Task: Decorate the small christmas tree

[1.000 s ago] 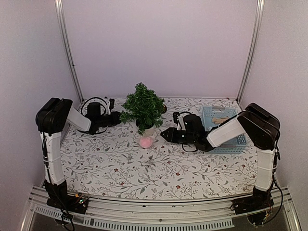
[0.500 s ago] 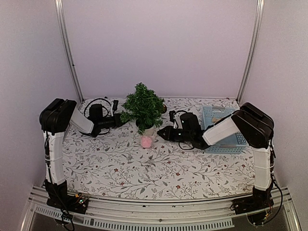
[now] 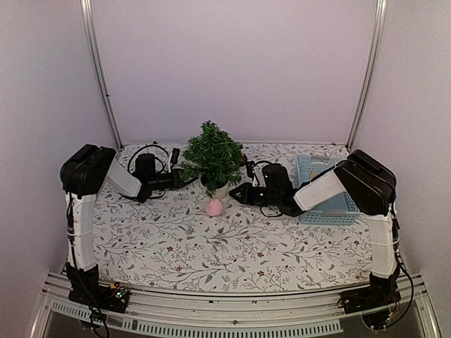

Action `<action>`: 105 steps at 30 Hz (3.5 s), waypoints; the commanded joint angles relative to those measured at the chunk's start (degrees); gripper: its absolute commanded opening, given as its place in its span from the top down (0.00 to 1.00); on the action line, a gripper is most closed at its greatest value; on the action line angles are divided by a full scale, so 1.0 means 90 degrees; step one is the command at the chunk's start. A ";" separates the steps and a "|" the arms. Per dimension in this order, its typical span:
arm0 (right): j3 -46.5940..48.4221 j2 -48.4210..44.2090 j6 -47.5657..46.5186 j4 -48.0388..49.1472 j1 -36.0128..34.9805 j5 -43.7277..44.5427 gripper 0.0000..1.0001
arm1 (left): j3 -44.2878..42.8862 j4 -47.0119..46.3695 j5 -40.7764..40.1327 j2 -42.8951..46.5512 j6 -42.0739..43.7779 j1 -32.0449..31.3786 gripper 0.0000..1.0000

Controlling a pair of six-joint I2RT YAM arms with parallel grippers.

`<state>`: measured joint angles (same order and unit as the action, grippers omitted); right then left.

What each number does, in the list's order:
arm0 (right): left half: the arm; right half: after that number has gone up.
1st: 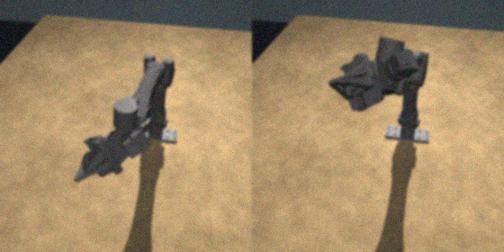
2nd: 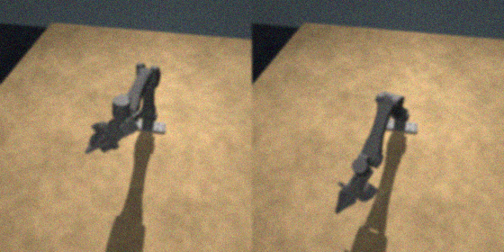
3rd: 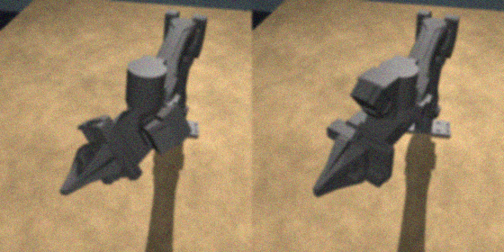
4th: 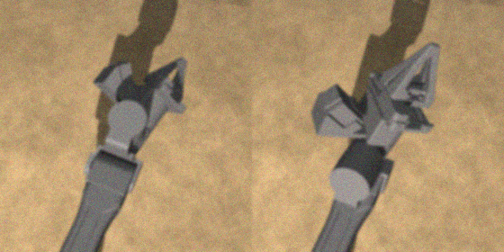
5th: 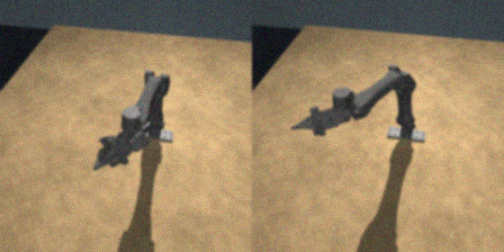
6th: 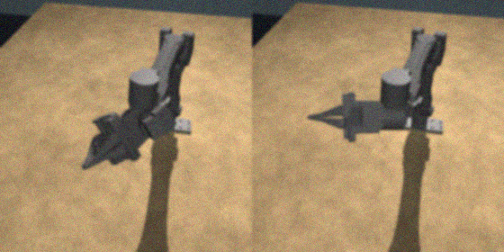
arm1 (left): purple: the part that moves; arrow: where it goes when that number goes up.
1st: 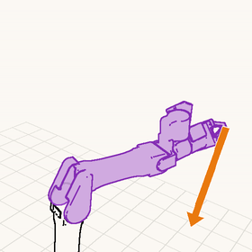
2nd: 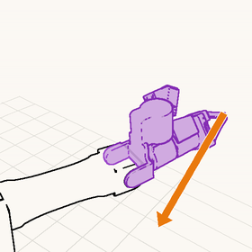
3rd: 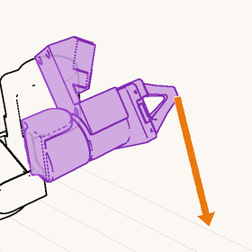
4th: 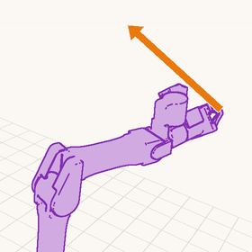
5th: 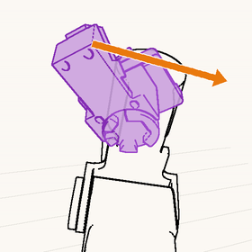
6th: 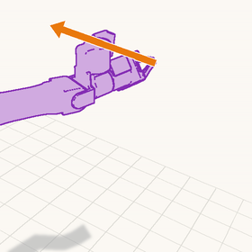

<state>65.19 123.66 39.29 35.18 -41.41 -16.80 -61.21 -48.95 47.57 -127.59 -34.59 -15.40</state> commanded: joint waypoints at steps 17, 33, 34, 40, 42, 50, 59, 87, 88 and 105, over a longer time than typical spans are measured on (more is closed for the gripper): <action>0.0402 0.0292 -0.0163 0.0144 0.0273 -0.0120 0.88 | 0.1010 -0.0733 -0.0164 0.0293 0.0127 -0.0469 0.85; 0.0209 0.0284 -0.0149 0.0403 0.0444 -0.0423 0.88 | 0.0361 -0.1120 0.0009 -0.0236 -0.0794 0.0266 0.82; 0.0203 0.0284 -0.0138 0.0421 0.0472 -0.0458 0.88 | 0.0179 -0.0968 0.0087 -0.0304 -0.0782 0.0267 0.82; 0.0221 0.0265 -0.0091 0.0438 0.0526 -0.0576 0.88 | -0.0533 -0.0352 0.0535 -0.0625 -0.0707 0.0230 0.81; 0.0250 0.0274 -0.0094 0.0437 0.0537 -0.0641 0.88 | -0.0660 -0.0198 0.0603 -0.0652 -0.0632 0.0190 0.81; 0.0348 0.0376 -0.0039 0.0504 0.0536 -0.0816 0.88 | -0.0804 -0.0059 0.0817 -0.0688 -0.0490 -0.0051 0.82; 0.0509 0.0466 -0.0048 0.0463 0.0535 -0.0878 0.88 | -0.0444 -0.0239 0.0822 -0.0588 -0.0460 -0.0299 0.87; 0.0440 0.0329 -0.0446 0.0378 0.0792 -0.1124 0.87 | 0.1342 -0.1318 -0.0426 0.0538 -0.0582 -0.0338 0.87; 0.0404 0.0280 -0.0442 0.0381 0.0792 -0.1172 0.87 | 0.1258 -0.1230 -0.0427 0.0521 -0.0556 -0.0290 0.87; 0.0325 0.0379 -0.0254 0.0594 0.0791 -0.1466 0.86 | -0.0528 -0.0191 -0.0159 -0.0451 -0.0253 -0.0306 0.84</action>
<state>66.78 127.33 36.67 39.05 -34.54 -29.21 -64.49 -51.83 44.62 -129.71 -37.47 -17.61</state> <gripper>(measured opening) 0.135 0.162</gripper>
